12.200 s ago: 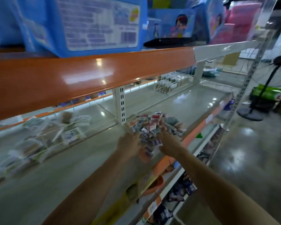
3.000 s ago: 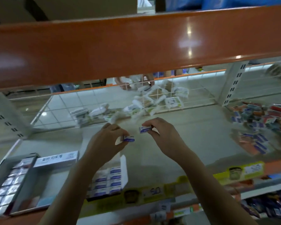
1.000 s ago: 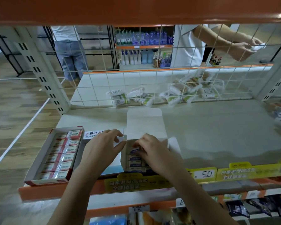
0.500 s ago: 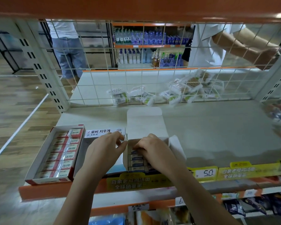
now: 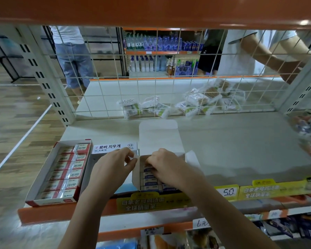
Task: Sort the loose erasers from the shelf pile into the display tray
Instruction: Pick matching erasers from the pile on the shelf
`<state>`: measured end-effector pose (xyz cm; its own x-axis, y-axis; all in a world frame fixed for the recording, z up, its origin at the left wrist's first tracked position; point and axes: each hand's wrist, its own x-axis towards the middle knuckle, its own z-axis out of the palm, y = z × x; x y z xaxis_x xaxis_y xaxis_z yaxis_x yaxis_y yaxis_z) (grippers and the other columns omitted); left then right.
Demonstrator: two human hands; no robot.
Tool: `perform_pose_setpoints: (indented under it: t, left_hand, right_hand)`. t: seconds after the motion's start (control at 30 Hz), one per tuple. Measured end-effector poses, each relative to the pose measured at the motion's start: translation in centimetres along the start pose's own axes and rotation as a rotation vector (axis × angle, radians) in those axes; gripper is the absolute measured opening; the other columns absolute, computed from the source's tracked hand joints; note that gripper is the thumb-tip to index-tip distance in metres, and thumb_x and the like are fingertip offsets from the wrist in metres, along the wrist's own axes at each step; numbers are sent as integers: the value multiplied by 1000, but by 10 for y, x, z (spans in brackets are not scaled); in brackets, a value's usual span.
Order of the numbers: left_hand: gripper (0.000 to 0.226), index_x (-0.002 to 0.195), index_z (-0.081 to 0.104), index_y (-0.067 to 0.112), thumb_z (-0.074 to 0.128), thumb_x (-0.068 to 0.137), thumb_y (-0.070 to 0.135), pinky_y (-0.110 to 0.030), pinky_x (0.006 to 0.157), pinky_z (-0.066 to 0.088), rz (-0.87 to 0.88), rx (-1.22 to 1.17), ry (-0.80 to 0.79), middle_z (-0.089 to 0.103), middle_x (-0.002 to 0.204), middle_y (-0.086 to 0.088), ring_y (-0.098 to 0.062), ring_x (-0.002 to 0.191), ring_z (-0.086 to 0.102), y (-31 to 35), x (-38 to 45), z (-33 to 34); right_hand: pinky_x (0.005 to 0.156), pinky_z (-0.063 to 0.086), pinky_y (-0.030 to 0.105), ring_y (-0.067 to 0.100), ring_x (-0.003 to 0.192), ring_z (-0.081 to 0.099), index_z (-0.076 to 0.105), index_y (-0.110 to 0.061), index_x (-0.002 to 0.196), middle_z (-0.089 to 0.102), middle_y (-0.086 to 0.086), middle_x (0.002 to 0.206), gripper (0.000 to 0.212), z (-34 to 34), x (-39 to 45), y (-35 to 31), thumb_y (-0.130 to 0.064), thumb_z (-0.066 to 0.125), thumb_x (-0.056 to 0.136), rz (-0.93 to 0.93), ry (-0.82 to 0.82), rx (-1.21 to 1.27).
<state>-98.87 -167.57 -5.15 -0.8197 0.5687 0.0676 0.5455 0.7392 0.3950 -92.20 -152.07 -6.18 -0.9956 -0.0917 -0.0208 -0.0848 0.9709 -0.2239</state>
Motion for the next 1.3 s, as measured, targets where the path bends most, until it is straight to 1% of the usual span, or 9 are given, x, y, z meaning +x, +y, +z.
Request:
perform_pose_setpoints:
  t: [0.33, 0.5, 0.7, 0.8, 0.9, 1.0, 1.1, 1.2, 1.3]
  left_hand:
    - [24, 111, 58, 25, 48, 94, 38, -26, 74, 51, -7, 3, -10, 64, 100, 11, -8, 85, 57, 0, 1, 1]
    - [22, 108, 58, 25, 48, 94, 38, -25, 72, 49, 1, 5, -6, 64, 98, 11, -8, 83, 56, 1, 1, 1]
    - [22, 108, 57, 25, 48, 94, 39, -20, 67, 43, 15, 25, -32, 64, 100, 11, -6, 81, 53, 0, 2, 1]
    - [21, 102, 60, 28, 48, 93, 42, -24, 69, 47, 16, 49, -54, 65, 98, 13, -7, 81, 55, -1, 7, -4]
    - [23, 100, 62, 28, 47, 93, 44, -25, 64, 45, 37, 134, -26, 65, 97, 11, -9, 81, 56, 4, 20, -19]
    - [25, 103, 61, 28, 45, 93, 45, -28, 69, 47, 116, 184, 9, 64, 98, 10, -13, 85, 59, 22, 42, -29]
    - [30, 114, 59, 27, 45, 93, 44, -32, 81, 49, 278, 252, 23, 63, 110, 6, -16, 98, 59, 52, 64, -23]
    - [38, 126, 51, 27, 43, 94, 46, -31, 87, 44, 487, 325, 7, 55, 125, 4, -17, 113, 52, 95, 84, -7]
    - [43, 132, 45, 26, 41, 94, 47, -32, 90, 41, 691, 372, -71, 50, 130, 1, -20, 116, 47, 147, 102, 17]
  right_hand:
    - [89, 44, 35, 21, 98, 53, 62, -8, 103, 61, 7, 104, 18, 0, 3, 4, -11, 48, 92, -12, -32, -4]
    - [84, 46, 34, 22, 96, 52, 58, -9, 101, 58, 8, 102, 13, 2, 4, -2, -13, 48, 93, -15, -39, -63]
    - [79, 47, 31, 21, 90, 56, 63, -11, 97, 59, 7, 99, 16, 1, 8, 2, -15, 48, 93, -35, -61, -101]
    - [79, 47, 31, 20, 90, 57, 65, -12, 101, 60, 5, 99, 19, 4, 8, 4, -18, 48, 93, -21, -71, -57]
    - [85, 46, 33, 19, 98, 56, 63, -13, 113, 61, 4, 104, 26, -10, 4, 7, -23, 47, 96, -28, -69, 17]
    - [92, 43, 33, 15, 108, 51, 61, -17, 120, 61, 1, 115, 29, -33, -3, 18, -26, 48, 96, -14, 48, 70]
    - [100, 38, 29, 13, 120, 43, 56, -20, 126, 56, -3, 127, 32, -55, -13, 46, -27, 49, 96, 95, 155, 12]
    - [105, 32, 30, 16, 128, 36, 51, -21, 131, 48, -2, 136, 38, -72, -31, 87, -25, 53, 93, 248, 141, -67]
    - [107, 33, 34, 21, 129, 35, 48, -20, 133, 45, 2, 139, 43, -83, -62, 134, -25, 56, 92, 401, 104, -133]
